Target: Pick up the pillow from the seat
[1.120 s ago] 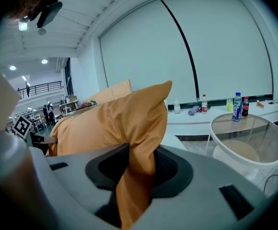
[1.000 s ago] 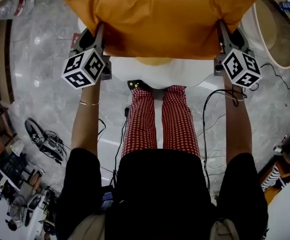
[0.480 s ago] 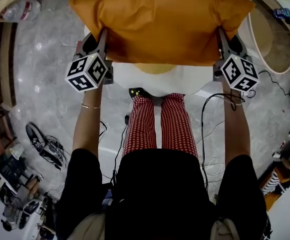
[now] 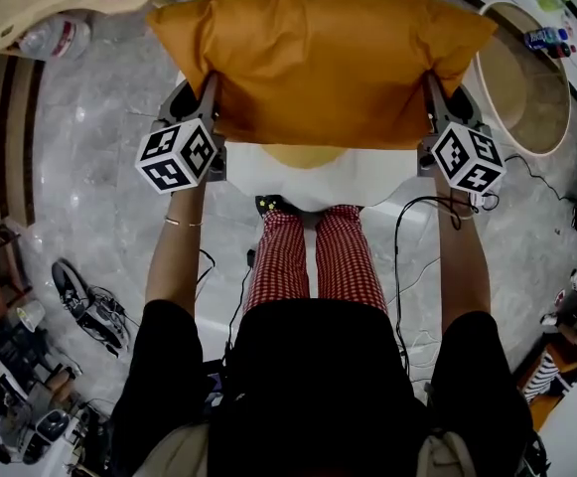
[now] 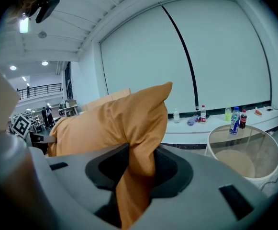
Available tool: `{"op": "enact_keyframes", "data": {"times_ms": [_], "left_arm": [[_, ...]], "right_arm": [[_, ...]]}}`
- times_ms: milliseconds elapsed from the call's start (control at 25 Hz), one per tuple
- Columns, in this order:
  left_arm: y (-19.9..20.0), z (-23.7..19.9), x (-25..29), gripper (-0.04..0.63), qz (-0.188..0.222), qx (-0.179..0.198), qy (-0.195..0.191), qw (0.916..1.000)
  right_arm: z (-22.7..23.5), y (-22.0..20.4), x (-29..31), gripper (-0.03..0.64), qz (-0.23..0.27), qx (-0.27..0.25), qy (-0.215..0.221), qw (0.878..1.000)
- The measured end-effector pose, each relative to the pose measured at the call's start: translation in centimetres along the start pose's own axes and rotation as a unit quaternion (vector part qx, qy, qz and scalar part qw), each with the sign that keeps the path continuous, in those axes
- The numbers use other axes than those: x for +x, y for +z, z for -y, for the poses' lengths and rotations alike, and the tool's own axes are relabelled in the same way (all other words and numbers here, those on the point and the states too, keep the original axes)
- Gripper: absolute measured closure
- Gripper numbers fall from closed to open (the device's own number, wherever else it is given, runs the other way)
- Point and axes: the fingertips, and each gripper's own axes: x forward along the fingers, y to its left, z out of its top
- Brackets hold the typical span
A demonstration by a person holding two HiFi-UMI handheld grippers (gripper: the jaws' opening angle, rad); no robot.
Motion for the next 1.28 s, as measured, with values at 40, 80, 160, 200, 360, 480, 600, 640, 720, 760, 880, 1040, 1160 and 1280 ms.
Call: {"op": "enact_keyframes", "data": {"times_ms": [40,80,160,200,360,480,600,640,720,760,880,1040,1160,1280], "left_arm": [[0.3,0.2,-0.2,0.476,0.002,0.000,0.000,1.0000],[0.6,0.3,-0.5,0.476,0.004,-0.001,0.001,1.0000],[1.1,0.5,-0.9,0.476,0.005,-0.001,0.002,1.0000],[1.3,0.5,-1.1,0.476,0.005,-0.001,0.002,1.0000],[2.2,1.0,-1.9,0.476,0.002,0.001,0.000,1.0000],[3.2,1.2,-2.3,0.476,0.003,0.007,-0.004,1.0000],[3.9,1.4,-2.8,0.476,0.006,0.006,-0.007,0.9999],[4.1,1.4,-2.9,0.476,0.008,0.005,-0.007,0.9999],[4.7,1.7,-2.9,0.476,0.011,0.002,-0.009,0.9999],[5.0,1.8,-3.0,0.476,0.013,0.002,-0.010,0.9999],[5.7,2.0,-3.2,0.476,0.012,0.002,-0.017,0.9998],[7.7,2.7,-3.7,0.476,0.017,0.007,-0.029,0.9994],[9.0,3.1,-4.4,0.476,0.024,0.011,-0.035,0.9991],[9.4,3.3,-5.1,0.476,0.020,0.014,-0.044,0.9987]], "right_arm": [[0.0,0.3,-0.2,0.463,0.001,0.000,0.000,1.000],[-0.1,0.6,-0.4,0.463,0.002,0.000,0.001,1.000],[-0.3,1.1,-0.9,0.463,0.003,0.001,0.003,1.000],[-0.4,1.4,-1.1,0.463,0.004,0.001,0.004,1.000],[-0.6,2.2,-1.9,0.463,0.004,0.003,0.004,1.000],[-0.8,3.3,-2.3,0.463,0.009,-0.001,0.005,1.000],[-1.1,4.2,-2.8,0.462,0.014,-0.006,0.006,1.000],[-1.2,4.6,-2.9,0.462,0.016,-0.007,0.005,1.000],[-1.2,5.4,-3.1,0.462,0.020,-0.009,0.005,1.000],[-1.2,5.8,-3.2,0.462,0.021,-0.010,0.005,1.000],[-1.3,6.6,-3.6,0.462,0.024,-0.011,0.006,1.000],[-1.4,8.1,-4.5,0.462,0.034,-0.006,0.006,0.999],[-1.6,9.0,-5.3,0.462,0.040,-0.001,0.007,0.999],[-1.8,9.4,-5.8,0.462,0.042,0.002,0.008,0.999]]}}
